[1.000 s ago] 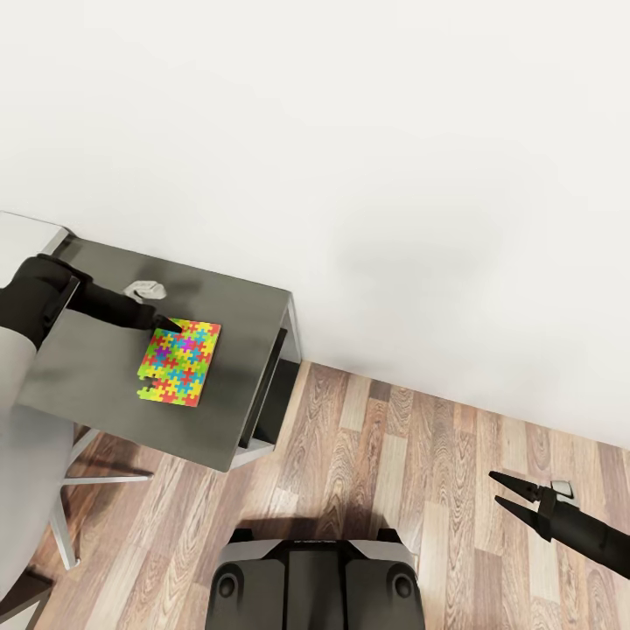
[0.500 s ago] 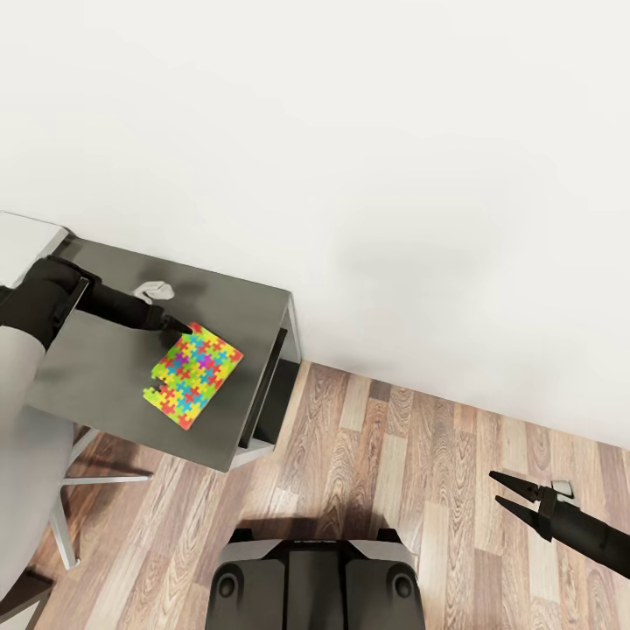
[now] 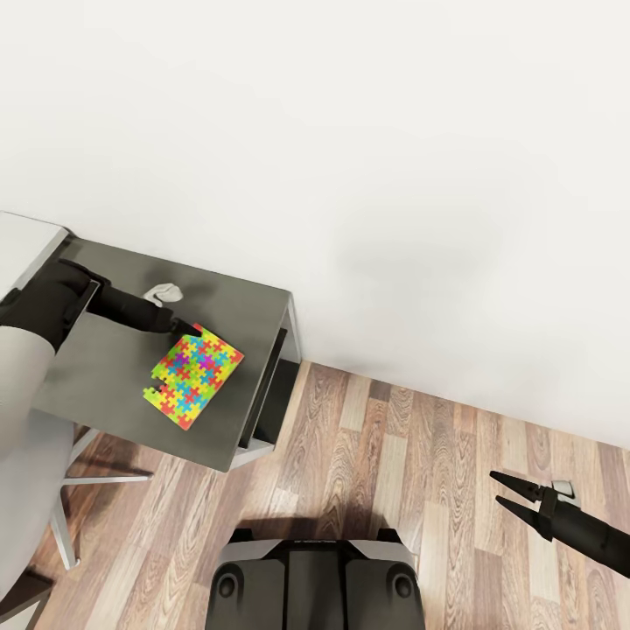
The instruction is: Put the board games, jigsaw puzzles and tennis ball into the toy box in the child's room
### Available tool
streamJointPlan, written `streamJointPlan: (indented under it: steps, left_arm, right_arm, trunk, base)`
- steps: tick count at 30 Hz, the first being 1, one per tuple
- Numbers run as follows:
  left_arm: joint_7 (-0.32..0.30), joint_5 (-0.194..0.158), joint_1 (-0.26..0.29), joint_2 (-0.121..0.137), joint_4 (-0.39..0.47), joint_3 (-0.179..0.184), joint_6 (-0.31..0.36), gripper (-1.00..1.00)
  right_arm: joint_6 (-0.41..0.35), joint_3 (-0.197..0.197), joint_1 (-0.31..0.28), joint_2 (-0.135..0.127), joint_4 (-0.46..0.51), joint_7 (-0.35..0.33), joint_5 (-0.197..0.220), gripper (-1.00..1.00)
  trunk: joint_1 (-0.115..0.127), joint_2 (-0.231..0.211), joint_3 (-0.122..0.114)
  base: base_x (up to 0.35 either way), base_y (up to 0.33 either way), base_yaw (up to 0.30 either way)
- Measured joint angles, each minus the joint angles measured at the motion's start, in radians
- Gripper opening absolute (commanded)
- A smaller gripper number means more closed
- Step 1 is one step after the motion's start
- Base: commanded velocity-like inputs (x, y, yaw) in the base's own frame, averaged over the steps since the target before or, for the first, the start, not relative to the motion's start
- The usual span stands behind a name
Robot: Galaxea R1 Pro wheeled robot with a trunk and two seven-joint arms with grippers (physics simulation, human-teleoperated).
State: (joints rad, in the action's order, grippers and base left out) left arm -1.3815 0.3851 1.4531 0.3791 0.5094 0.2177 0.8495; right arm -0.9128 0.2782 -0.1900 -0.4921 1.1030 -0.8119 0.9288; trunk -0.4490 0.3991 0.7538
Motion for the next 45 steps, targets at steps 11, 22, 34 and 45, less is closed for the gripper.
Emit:
streamJointPlan:
  steps: [11, 22, 34, 45]
  left_arm:
    - [-0.003, 0.000, 0.001, -0.011, 0.000, 0.001, 0.000, 1.00]
    - [-0.004, -0.002, 0.002, -0.020, 0.000, 0.001, -0.001, 1.00]
    - [-0.054, 0.001, -0.009, -0.030, 0.000, 0.004, 0.000, 1.00]
    - [-0.058, 0.006, -0.008, -0.031, 0.000, 0.005, -0.004, 1.00]
  right_arm:
    - [0.000, -0.001, -0.001, 0.000, 0.000, 0.000, 0.000, 1.00]
    - [0.001, 0.000, -0.001, 0.000, 0.000, 0.000, 0.000, 1.00]
    - [0.000, -0.001, 0.000, 0.000, 0.000, -0.001, 0.000, 1.00]
    - [0.004, -0.001, 0.000, 0.004, 0.000, 0.001, -0.001, 1.00]
  trunk:
    - [0.000, 0.000, 0.000]
    - [0.000, 0.000, 0.000]
    - [0.000, 0.000, 0.000]
    - [0.000, 0.000, 0.000]
  base:
    - [0.000, 0.000, 0.000]
    - [0.000, 0.000, 0.000]
    - [0.000, 0.000, 0.000]
    - [-0.003, 0.000, 0.000]
